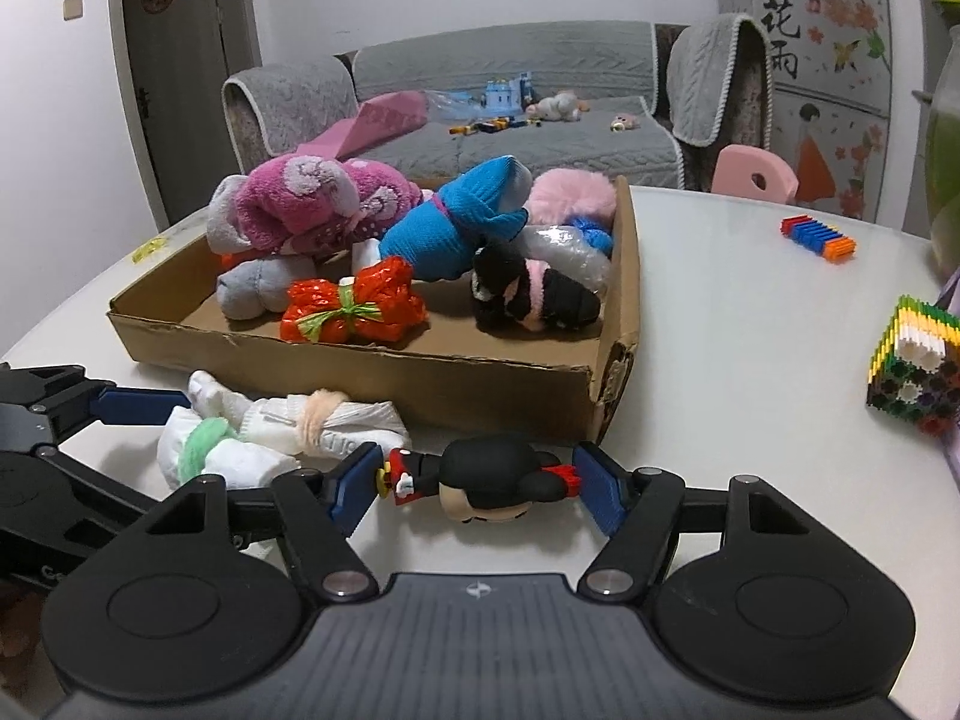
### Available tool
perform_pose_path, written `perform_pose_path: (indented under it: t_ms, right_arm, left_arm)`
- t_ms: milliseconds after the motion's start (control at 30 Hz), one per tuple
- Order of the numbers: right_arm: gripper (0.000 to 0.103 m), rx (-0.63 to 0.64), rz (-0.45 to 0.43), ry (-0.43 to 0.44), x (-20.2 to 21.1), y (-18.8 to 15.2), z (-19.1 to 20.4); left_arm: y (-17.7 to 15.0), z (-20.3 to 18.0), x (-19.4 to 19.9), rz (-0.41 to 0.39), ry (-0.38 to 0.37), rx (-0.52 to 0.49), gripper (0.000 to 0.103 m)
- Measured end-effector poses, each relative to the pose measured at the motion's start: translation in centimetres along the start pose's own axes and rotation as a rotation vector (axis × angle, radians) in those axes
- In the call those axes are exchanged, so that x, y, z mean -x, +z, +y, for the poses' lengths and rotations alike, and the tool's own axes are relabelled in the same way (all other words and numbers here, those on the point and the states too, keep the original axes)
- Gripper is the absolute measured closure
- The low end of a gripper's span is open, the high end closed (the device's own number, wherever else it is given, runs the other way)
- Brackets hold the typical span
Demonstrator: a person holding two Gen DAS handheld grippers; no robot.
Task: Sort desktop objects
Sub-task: 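Grasp the green-banded white sock roll with left gripper while right grasps black doll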
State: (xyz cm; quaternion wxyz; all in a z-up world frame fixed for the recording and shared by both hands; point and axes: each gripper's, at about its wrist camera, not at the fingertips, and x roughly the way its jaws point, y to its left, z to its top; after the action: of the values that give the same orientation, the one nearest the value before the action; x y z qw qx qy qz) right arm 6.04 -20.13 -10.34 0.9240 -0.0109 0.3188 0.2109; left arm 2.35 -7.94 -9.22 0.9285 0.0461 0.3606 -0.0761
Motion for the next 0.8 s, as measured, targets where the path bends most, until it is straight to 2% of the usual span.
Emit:
perform_pose_path:
  t_ms: [133, 333, 633, 733, 800]
  right_arm:
    - [0.037, -0.004, 0.0, 0.016, 0.5, -0.2, -0.2]
    - [0.037, 0.031, 0.002, 0.013, 1.2, -0.6, -0.3]
    - [0.037, 0.065, 0.006, 0.023, 1.5, -0.8, -0.1]
    - [0.037, 0.072, 0.006, 0.024, 1.5, -0.8, -0.1]
    - [0.037, 0.072, 0.006, 0.025, 1.5, -0.8, -0.1]
  left_arm:
    - [-0.4, 0.2, 0.5, -0.011, 0.019, -0.001, 0.004]
    - [-1.0, 2.0, 1.3, -0.019, 0.023, 0.051, 0.016]
    - [-1.3, 2.3, 2.0, -0.04, 0.012, 0.006, 0.029]
    - [-1.4, 2.3, 2.0, -0.042, 0.013, -0.005, 0.028]
    - [-1.3, 2.2, 2.0, -0.042, 0.034, -0.024, 0.018]
